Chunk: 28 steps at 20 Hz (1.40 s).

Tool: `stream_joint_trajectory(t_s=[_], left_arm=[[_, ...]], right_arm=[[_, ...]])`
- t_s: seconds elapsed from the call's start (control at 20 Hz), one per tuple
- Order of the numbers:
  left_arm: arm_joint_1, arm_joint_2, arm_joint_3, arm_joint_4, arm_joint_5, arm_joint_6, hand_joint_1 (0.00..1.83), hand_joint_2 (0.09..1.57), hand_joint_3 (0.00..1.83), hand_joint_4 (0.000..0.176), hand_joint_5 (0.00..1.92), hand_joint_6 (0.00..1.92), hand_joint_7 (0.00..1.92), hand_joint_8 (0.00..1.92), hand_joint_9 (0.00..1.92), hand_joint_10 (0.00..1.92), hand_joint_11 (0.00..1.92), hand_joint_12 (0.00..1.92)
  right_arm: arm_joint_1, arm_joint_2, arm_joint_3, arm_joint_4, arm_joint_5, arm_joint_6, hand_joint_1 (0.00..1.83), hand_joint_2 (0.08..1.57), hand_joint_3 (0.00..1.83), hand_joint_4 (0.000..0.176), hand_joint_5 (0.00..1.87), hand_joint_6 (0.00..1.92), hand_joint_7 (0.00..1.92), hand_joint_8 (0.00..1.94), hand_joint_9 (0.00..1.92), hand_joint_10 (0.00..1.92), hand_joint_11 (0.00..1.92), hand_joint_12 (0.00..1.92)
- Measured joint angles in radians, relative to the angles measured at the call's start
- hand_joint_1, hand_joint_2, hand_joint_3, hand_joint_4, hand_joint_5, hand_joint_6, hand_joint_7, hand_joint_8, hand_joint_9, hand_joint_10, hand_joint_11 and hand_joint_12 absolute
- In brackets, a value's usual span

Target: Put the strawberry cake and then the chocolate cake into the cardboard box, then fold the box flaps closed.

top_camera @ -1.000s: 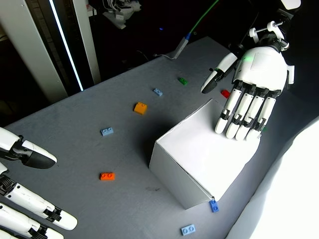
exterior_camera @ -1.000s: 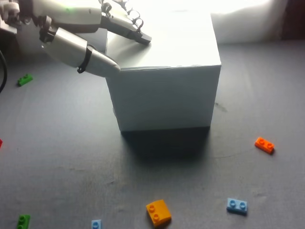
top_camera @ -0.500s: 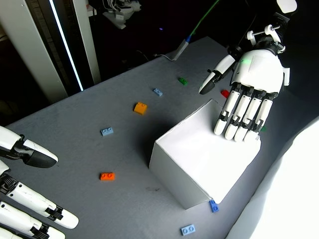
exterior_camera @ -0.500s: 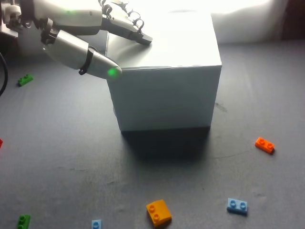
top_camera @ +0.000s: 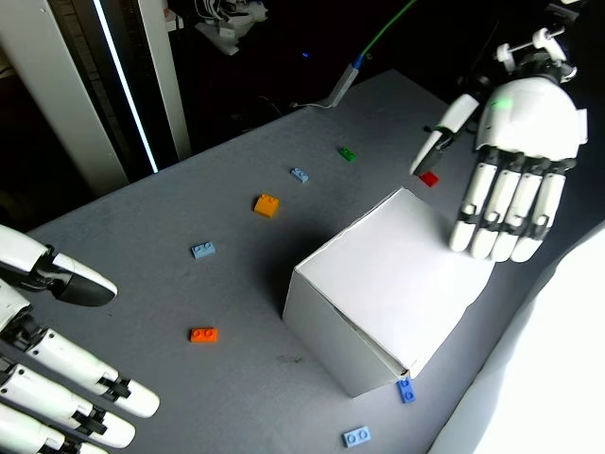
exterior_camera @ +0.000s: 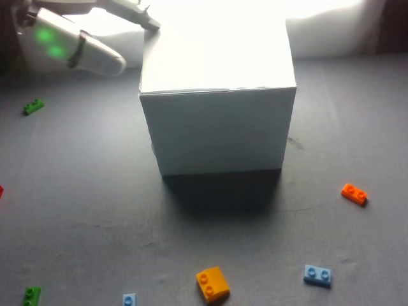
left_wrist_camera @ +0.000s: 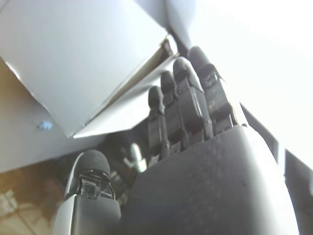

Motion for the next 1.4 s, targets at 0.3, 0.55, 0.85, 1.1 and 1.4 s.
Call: stream_joint_trajectory(t_s=[0.3, 0.55, 0.85, 1.1, 1.4], left_arm=[[-0.014, 0.000, 0.103, 0.067, -0.087, -0.023, 0.01, 1.27, 0.00, 0.000, 0.76, 0.02, 0.92, 0.04, 0.85, 0.09, 0.31, 1.17], [-0.013, 0.046, 0.099, 0.095, -0.211, -0.036, 0.00, 1.29, 0.00, 0.000, 1.14, 0.56, 1.25, 0.61, 0.97, 1.24, 0.67, 1.58], [-0.013, 0.152, -0.071, 0.078, -0.379, -0.058, 0.00, 1.40, 0.01, 0.000, 0.94, 1.44, 1.09, 1.43, 1.07, 1.63, 0.92, 1.82], [-0.013, 0.206, -0.158, 0.037, -0.423, -0.083, 0.03, 1.43, 0.00, 0.000, 0.96, 1.38, 1.11, 1.40, 1.11, 1.65, 0.95, 1.87], [-0.014, 0.237, -0.216, 0.032, -0.427, -0.082, 0.08, 1.43, 0.00, 0.000, 0.87, 1.71, 1.01, 1.61, 1.02, 1.75, 0.92, 1.86]], right_arm=[[0.000, 0.002, -0.047, -0.026, -0.065, 0.000, 0.14, 1.23, 0.00, 0.000, 0.77, 0.39, 0.91, 0.24, 0.54, 0.95, 0.07, 1.66], [0.000, 0.002, -0.091, -0.100, -0.050, 0.000, 0.05, 1.27, 0.01, 0.000, 1.01, 1.30, 1.16, 1.21, 0.99, 1.65, 0.74, 1.92], [0.000, 0.001, -0.109, -0.120, -0.038, 0.000, 0.03, 1.37, 0.02, 0.172, 1.26, 1.73, 1.45, 1.77, 1.48, 1.92, 1.44, 1.92], [0.000, 0.001, -0.109, -0.120, -0.038, 0.000, 0.04, 1.38, 0.01, 0.176, 1.26, 1.79, 1.42, 1.87, 1.49, 1.92, 1.44, 1.92], [0.000, 0.001, -0.128, -0.127, -0.038, -0.001, 0.03, 1.38, 0.00, 0.176, 1.24, 1.79, 1.36, 1.89, 1.42, 1.92, 1.45, 1.92]])
